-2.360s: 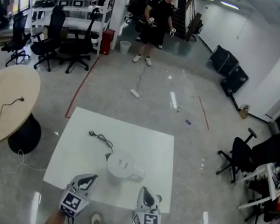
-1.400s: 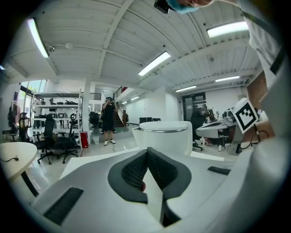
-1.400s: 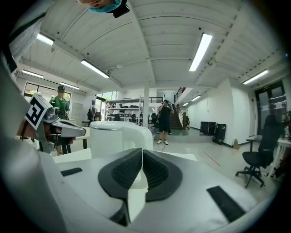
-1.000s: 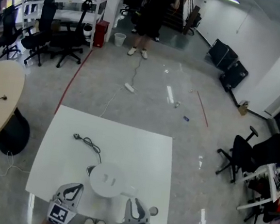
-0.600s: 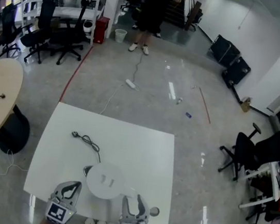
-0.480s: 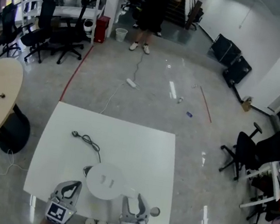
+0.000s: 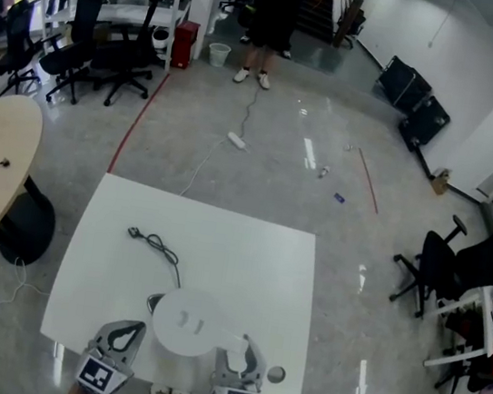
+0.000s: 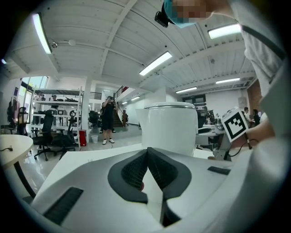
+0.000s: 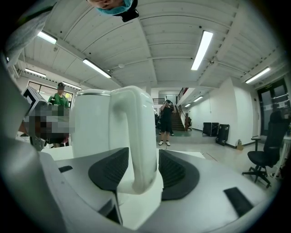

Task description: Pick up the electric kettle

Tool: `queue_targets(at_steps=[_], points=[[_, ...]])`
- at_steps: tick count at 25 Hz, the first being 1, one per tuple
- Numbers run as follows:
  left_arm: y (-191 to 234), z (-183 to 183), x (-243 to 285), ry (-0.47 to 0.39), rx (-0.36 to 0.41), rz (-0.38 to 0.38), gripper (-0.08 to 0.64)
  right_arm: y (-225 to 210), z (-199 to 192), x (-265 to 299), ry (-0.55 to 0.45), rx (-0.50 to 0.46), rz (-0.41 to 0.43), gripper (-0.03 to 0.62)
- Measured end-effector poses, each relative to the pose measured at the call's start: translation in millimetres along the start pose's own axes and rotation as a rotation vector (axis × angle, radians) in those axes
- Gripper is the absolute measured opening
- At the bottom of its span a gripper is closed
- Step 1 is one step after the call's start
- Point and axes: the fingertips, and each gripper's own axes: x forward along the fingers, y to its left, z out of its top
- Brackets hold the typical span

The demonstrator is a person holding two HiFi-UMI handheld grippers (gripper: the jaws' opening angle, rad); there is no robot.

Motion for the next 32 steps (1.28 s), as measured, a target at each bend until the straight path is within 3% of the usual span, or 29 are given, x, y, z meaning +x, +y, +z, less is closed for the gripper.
queue_targets(at_steps=[2,3,9,12,16,23,32], points=[[-1,-1,-1,-0.005,0.013,-0.012,0.024,0,0,2,0.002,0.004,-0.003,0.204],[-2,-1,-2,-0.009,0.025,-0.016,0.107,0,0,2,0.006,0.008,-0.005,0.204],[-17,1,-2,-0.041,0.031,-0.09,0.244,-3,2,4,-0.001,0.008,-0.013,0.204],[-25,1,-3,-0.053,-0.007,-0.164,0.357,-4,1,4,-0.004,0.003,-0.014,0.204],[-40,-1,-4,-0.004,-0.002,-0.253,0.43,-7,3,6,-0.008,0.007,-0.017,0.204],[-55,0,0,0.045,-0.011,-0.337,0.511,-7,2,9,0.006,0.009,-0.025,0.204],[-53,6,9,0.037,-0.018,-0.371,0.511,-8,4,19,-0.004,0.02,-0.034,0.204]])
